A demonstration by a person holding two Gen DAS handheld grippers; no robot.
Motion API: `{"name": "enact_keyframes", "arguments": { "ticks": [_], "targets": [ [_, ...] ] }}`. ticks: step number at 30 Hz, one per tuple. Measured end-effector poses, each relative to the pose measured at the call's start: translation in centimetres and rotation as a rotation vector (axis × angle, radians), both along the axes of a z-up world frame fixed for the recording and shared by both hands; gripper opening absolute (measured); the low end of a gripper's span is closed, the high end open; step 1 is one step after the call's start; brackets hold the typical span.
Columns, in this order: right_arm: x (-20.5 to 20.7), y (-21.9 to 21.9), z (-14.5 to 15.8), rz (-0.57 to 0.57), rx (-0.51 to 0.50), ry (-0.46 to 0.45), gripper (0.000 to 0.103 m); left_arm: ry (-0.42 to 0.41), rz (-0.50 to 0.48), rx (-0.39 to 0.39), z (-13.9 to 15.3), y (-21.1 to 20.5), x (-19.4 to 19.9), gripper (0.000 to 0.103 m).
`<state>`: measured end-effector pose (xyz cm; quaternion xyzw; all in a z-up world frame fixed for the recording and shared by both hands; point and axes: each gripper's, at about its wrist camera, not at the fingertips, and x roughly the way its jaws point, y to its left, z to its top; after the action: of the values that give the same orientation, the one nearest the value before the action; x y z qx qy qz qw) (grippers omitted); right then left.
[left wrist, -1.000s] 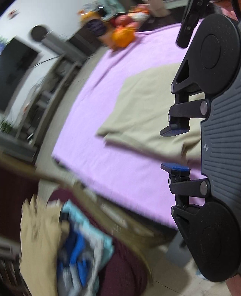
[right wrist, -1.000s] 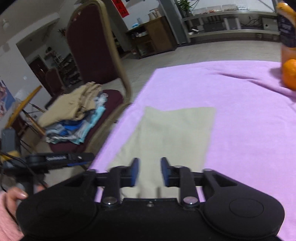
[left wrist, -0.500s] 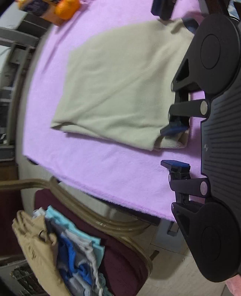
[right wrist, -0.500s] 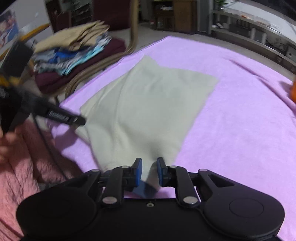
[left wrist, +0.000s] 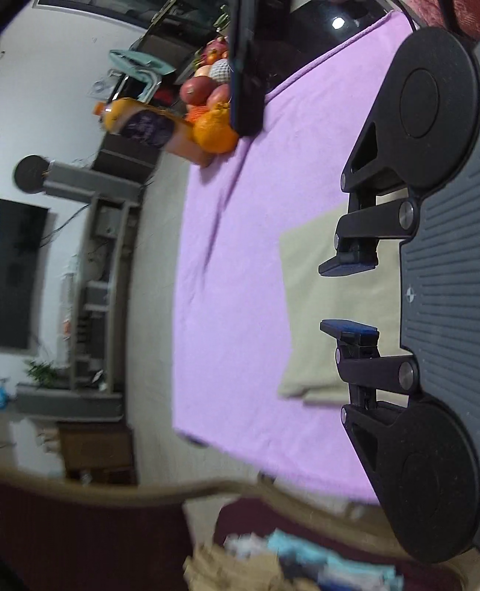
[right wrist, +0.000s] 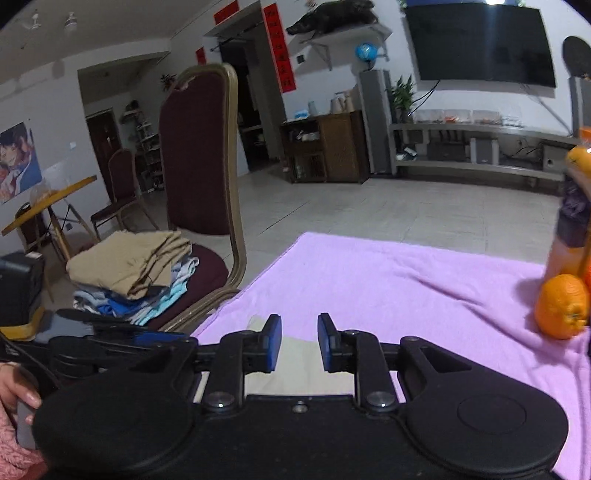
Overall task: Fold clothes
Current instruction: 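Open the right gripper and lift both grippers off the bundle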
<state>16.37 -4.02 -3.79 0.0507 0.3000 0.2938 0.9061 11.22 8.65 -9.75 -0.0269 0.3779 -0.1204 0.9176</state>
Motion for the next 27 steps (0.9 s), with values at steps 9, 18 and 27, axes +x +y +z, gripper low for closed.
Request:
{"name": "enact_keyframes", "arguments": {
  "ticks": [9,18,27],
  "targets": [
    [8.8,3.0,-15.4,0.163,0.251,0.528,0.001,0.235,0.224,-0.053,-7.8,3.0,6.6,0.015],
    [13.3,-3.1,-17.2,-0.205,0.440,0.427,0.003,0.057,0.410,-0.021,-4.2,5.2,6.9,0.012],
    [14.0,1.0,-17.9,0.102,0.485,0.539,0.013,0.088,0.158,0.096,-8.3,0.2,10.5,0.018]
  ]
}}
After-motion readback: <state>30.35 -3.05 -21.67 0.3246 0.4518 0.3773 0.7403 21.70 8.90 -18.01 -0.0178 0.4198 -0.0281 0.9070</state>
